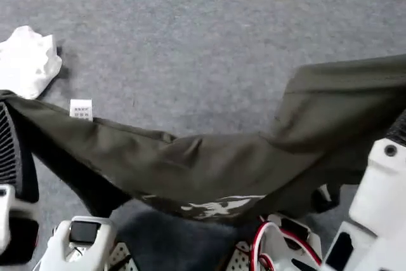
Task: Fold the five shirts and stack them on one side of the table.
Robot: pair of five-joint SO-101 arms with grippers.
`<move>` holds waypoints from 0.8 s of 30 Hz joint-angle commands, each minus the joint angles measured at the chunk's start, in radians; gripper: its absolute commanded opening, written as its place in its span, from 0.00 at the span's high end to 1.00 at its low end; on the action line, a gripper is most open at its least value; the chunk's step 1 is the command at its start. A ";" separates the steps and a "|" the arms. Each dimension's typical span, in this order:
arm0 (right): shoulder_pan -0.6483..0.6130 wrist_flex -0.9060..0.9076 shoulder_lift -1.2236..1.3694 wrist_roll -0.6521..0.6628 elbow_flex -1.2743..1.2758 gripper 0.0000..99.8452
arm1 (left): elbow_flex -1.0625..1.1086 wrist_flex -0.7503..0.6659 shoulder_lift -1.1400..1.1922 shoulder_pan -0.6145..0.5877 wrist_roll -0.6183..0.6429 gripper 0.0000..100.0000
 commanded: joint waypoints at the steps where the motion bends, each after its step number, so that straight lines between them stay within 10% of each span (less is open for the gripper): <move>1: 0.015 -0.074 0.004 0.002 0.019 1.00 | 0.021 0.011 0.010 -0.011 -0.006 0.98; 10: 0.015 -0.157 0.018 -0.058 0.285 1.00 | 0.417 -0.055 0.053 -0.002 0.002 0.98; 24: -0.252 -0.643 0.019 -0.069 1.201 1.00 | 1.283 -0.924 0.059 -0.008 0.002 0.98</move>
